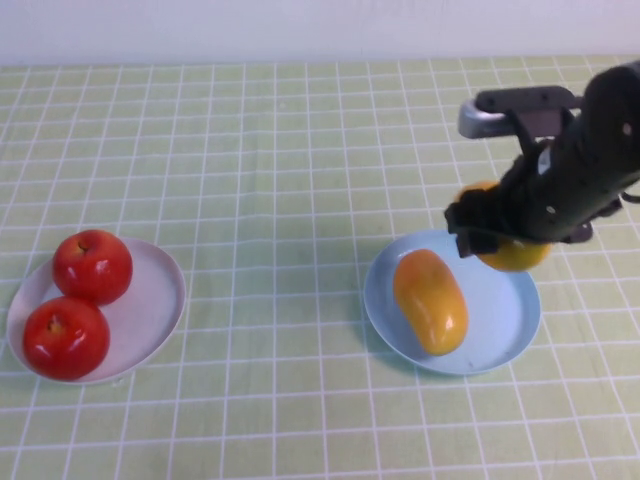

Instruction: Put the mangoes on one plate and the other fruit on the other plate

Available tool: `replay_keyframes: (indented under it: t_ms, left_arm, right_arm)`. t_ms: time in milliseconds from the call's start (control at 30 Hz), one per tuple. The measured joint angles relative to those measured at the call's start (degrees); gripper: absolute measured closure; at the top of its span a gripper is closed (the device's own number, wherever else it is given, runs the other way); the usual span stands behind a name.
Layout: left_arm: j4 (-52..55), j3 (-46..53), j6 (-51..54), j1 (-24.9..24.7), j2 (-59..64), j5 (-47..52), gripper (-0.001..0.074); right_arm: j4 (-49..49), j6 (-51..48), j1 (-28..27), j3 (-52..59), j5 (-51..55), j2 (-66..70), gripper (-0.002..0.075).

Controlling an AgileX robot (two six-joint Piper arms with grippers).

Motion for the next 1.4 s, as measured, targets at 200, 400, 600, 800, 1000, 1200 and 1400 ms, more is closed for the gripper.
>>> replay_keyframes:
  t_ms: [200, 400, 600, 800, 1000, 1200, 1400]
  left_arm:
    - [0.0, 0.0, 0.0, 0.0, 0.0, 0.0, 0.0735]
    - [0.0, 0.0, 0.0, 0.0, 0.0, 0.0, 0.0735]
    - [0.0, 0.0, 0.0, 0.0, 0.0, 0.0, 0.0735]
    - [0.0, 0.0, 0.0, 0.0, 0.0, 0.0, 0.0735]
    - [0.0, 0.0, 0.0, 0.0, 0.0, 0.0, 0.0735]
    - [0.0, 0.0, 0.0, 0.0, 0.0, 0.0, 0.0735]
    - [0.0, 0.0, 0.0, 0.0, 0.0, 0.0, 0.0735]
  right_arm:
    - [0.5, 0.4, -2.8, 5.3, -4.4, 1.5, 0.0223]
    - [1.2, 0.4, -2.8, 5.3, -7.1, 6.2, 0.0223]
    - [1.6, -0.5, -2.8, 5.3, -7.0, 8.3, 0.0112]
    - [1.7, -0.6, -2.8, 5.3, -7.0, 4.3, 0.0039]
    - [1.5, -0.7, -1.7, 5.3, -3.4, -3.0, 0.0054]
    - [1.5, -0.7, 2.0, 5.3, 4.5, -13.8, 0.0407]
    - [1.5, -3.2, 4.9, 5.4, 11.3, -22.6, 0.0705]
